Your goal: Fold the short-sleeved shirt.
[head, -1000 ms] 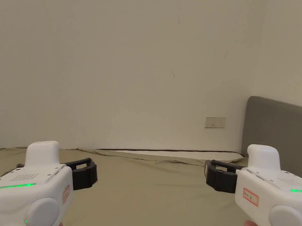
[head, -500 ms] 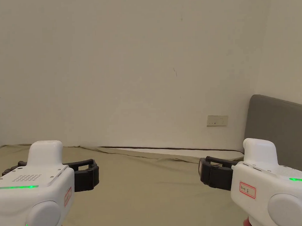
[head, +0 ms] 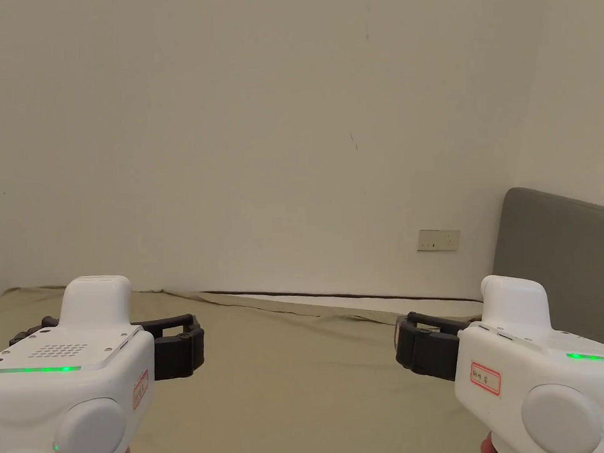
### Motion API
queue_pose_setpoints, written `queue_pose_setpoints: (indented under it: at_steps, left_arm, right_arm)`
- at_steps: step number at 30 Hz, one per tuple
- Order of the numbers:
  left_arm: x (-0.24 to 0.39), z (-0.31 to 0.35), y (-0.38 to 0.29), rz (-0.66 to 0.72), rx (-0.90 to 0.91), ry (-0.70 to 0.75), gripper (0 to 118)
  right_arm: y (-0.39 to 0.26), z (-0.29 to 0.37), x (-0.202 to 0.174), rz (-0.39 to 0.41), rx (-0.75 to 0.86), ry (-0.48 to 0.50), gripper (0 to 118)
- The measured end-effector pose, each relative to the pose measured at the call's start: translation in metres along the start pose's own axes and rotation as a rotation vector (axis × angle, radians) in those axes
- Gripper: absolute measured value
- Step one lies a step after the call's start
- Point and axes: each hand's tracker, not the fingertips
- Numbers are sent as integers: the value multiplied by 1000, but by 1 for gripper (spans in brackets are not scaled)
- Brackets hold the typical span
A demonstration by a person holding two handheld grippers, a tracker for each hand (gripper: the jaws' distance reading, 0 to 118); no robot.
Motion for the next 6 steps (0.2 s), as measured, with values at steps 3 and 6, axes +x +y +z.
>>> queue_pose_setpoints:
  at_steps: [3,6]
  left_arm:
    - [1,2,1,1,-2,3,118]
    - [2,2,1,-3,-4,2,118]
  right_arm:
    - [0,2,2,-18,2,-1,118]
    - [1,2,4,-33,6,14,118]
